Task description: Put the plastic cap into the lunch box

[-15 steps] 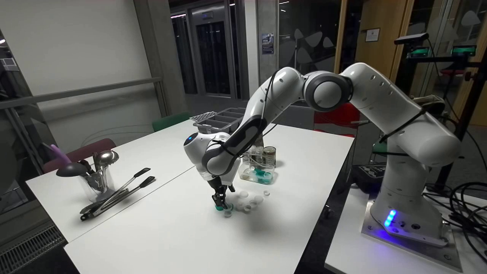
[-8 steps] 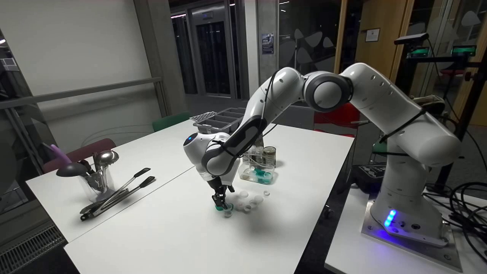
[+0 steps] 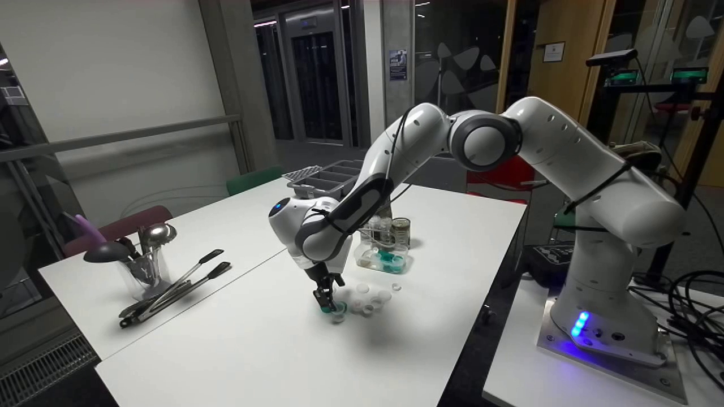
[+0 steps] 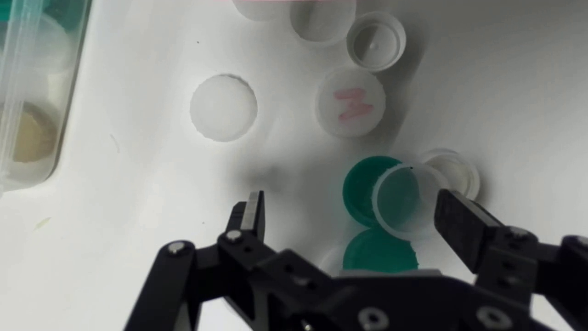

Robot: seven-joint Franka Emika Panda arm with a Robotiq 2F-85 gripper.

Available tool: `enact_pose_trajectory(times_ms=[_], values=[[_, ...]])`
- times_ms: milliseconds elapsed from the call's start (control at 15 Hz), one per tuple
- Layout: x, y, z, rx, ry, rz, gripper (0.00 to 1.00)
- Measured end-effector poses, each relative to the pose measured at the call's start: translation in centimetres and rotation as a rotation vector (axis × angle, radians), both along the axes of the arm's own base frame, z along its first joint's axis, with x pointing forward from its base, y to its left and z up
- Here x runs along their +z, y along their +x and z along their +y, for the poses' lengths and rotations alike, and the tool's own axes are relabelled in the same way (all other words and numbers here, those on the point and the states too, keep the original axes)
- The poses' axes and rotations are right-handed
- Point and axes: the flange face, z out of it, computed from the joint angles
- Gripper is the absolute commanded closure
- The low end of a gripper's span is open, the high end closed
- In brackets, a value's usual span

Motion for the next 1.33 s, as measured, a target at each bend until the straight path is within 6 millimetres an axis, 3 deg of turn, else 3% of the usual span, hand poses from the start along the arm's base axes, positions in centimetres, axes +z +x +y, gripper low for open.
enact_pose_trajectory(times_ms=[200,333,400,467,1067,1333], values=[[-0.5,0.5,0.4,0.026,0.004,0.016,0.00],[-0.8,0.8,0.6,0.039,0.007,0.022,0.09],[-1.0,0.9,0.6,0.042,0.009,0.023,0.28],[-1.1,1.0,0.6,0.043,0.010,0.023,0.30],[-1.1,1.4,0.8,0.044,0.015,0.015,1.00],[-1.1,1.4,0.8,0.044,0.015,0.015,1.00]])
